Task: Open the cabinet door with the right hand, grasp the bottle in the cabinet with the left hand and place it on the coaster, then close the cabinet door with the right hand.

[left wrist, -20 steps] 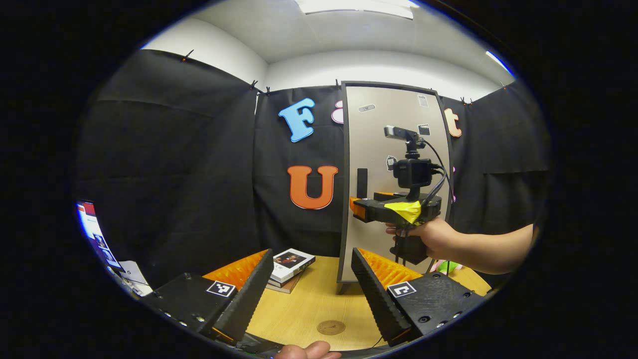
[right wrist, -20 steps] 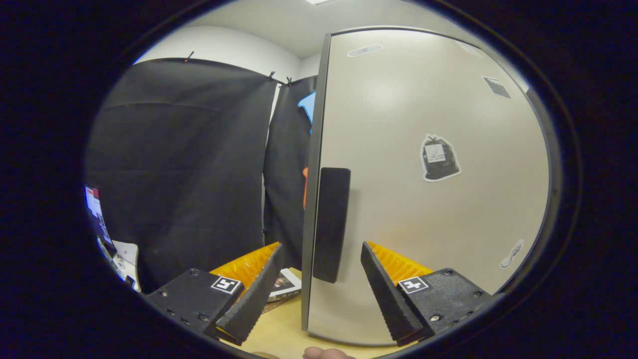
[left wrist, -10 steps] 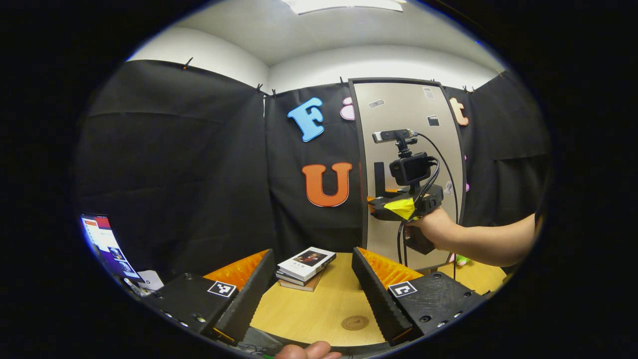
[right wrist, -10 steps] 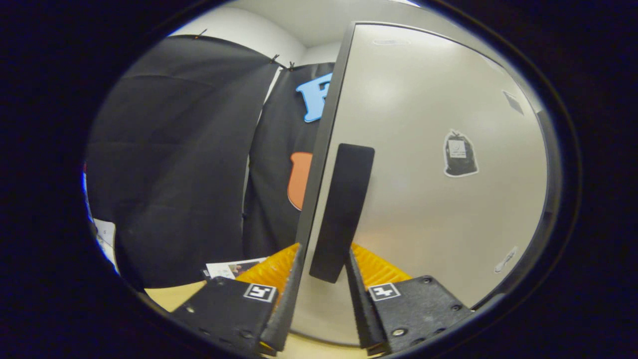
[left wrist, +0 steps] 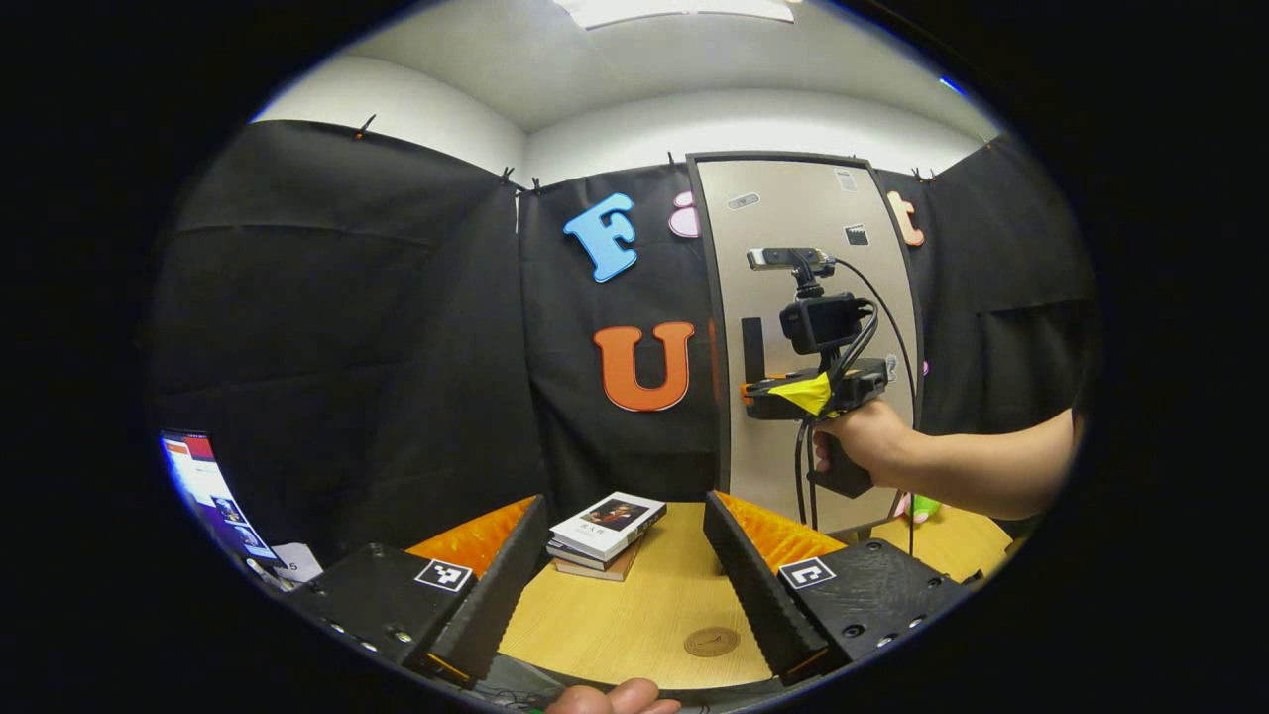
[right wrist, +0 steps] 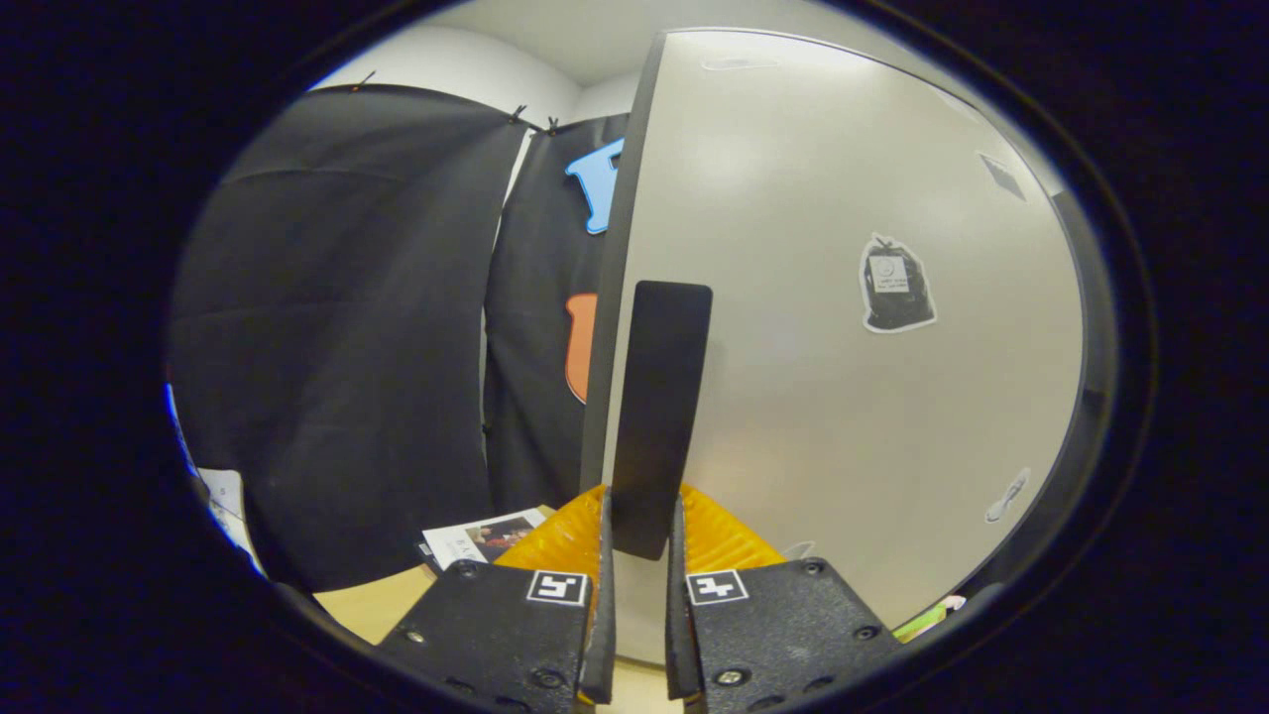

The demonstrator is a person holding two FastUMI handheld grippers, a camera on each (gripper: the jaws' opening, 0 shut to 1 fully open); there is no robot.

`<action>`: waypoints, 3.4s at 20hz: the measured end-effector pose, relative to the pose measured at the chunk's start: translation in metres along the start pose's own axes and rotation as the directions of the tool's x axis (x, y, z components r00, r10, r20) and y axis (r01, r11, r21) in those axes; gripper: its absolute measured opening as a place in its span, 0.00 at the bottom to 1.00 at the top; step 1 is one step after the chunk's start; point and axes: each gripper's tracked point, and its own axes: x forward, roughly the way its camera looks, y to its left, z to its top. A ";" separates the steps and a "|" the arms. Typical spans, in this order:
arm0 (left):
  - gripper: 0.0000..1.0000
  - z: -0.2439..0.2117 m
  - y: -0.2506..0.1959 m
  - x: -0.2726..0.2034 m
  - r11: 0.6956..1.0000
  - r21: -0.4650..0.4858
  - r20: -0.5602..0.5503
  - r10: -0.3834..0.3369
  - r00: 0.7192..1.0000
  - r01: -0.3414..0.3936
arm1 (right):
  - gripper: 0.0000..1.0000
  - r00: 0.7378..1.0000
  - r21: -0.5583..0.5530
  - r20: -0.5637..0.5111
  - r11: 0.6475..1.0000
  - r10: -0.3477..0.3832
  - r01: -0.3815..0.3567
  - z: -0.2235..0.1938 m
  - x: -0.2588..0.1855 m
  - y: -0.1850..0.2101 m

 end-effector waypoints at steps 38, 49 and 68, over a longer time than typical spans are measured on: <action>0.96 -0.006 -0.089 0.028 0.940 0.013 -0.020 -0.340 0.940 0.340 | 0.10 0.999 0.166 0.054 0.986 0.003 -0.012 -0.028 -0.181 -0.030; 0.96 -0.004 -0.171 0.038 0.858 -0.001 -0.005 -0.513 0.858 0.513 | 0.09 0.992 0.216 0.003 0.969 -0.124 0.120 -0.041 -0.239 -0.081; 0.96 -0.028 -0.265 0.199 0.908 0.018 -0.061 -0.417 0.907 0.419 | 0.48 0.915 0.440 -0.105 0.807 -0.389 0.393 -0.080 -0.298 -0.219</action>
